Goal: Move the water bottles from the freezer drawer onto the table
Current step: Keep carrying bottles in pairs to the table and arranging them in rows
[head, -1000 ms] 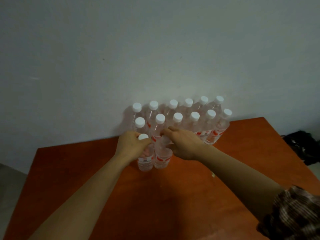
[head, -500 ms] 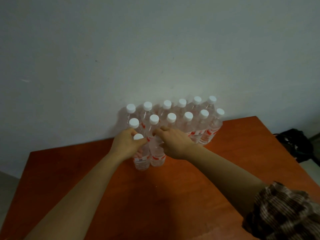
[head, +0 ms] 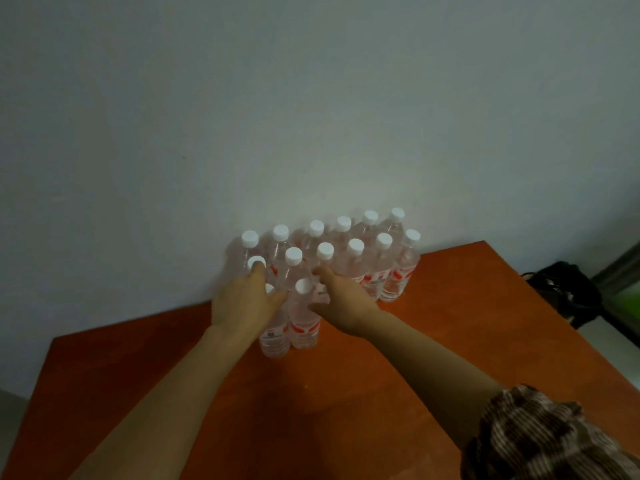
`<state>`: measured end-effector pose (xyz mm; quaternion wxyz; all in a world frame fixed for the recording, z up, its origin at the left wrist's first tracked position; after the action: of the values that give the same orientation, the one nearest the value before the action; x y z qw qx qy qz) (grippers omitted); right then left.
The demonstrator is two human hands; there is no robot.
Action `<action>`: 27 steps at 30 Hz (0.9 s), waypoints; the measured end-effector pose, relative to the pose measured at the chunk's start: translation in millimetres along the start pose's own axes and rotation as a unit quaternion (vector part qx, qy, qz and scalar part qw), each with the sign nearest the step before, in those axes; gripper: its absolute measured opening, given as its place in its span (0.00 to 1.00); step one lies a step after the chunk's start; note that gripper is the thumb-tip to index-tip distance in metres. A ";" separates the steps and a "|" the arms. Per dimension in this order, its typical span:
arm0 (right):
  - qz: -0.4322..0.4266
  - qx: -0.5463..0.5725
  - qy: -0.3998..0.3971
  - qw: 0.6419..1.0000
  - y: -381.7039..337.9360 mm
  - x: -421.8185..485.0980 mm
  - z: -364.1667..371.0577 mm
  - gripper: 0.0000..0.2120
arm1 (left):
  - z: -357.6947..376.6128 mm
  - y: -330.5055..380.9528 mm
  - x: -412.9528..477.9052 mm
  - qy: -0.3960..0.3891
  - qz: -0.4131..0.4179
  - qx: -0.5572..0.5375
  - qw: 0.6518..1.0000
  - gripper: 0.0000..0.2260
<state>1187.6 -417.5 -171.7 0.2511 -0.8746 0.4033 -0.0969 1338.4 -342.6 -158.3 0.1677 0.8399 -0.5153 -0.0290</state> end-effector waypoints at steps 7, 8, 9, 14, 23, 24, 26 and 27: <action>0.073 -0.022 0.102 0.992 54.7 -69.7 -58.7 0.24 | 4.3 109.1 -13.8 0.041 0.142 -0.087 0.985 0.13; 0.088 -0.030 0.115 0.989 65.5 -84.8 -68.8 0.24 | 11.2 128.3 -18.7 0.027 0.166 -0.093 0.981 0.13; 0.103 -0.040 0.126 0.986 76.9 -101.3 -78.6 0.25 | 19.4 147.4 -24.7 0.010 0.192 -0.096 0.977 0.13; 0.195 -0.072 0.162 0.965 138.4 -205.3 -122.6 0.26 | 57.2 240.5 -70.2 -0.050 0.271 -0.064 0.959 0.13; 0.359 -0.074 0.235 0.900 251.8 -475.3 -190.5 0.29 | 91.5 469.2 -255.1 -0.097 0.407 -0.075 0.905 0.14; 0.375 -0.069 0.242 0.892 263.2 -508.6 -195.5 0.29 | 95.6 493.6 -280.7 -0.107 0.419 -0.081 0.898 0.14; 0.410 -0.062 0.250 0.875 285.0 -574.8 -204.2 0.30 | 104.6 540.7 -329.9 -0.126 0.448 -0.090 0.881 0.15; 0.428 -0.061 0.252 0.865 295.6 -607.0 -208.3 0.30 | 109.8 563.8 -353.8 -0.136 0.463 -0.091 0.871 0.15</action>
<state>517.9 -197.0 -126.5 0.1038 -0.5750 0.7930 -0.1723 666.2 -293.3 -130.0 0.1655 0.4739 -0.8580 -0.1088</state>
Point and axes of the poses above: each hand's wrist, its own x-axis towards the middle knuckle, its own z-axis out of the palm, y = z × x, the point moved 4 cm from there along x, towards the middle knuckle, and after that the axes turned 1 degree about y, right-handed, at the moved point
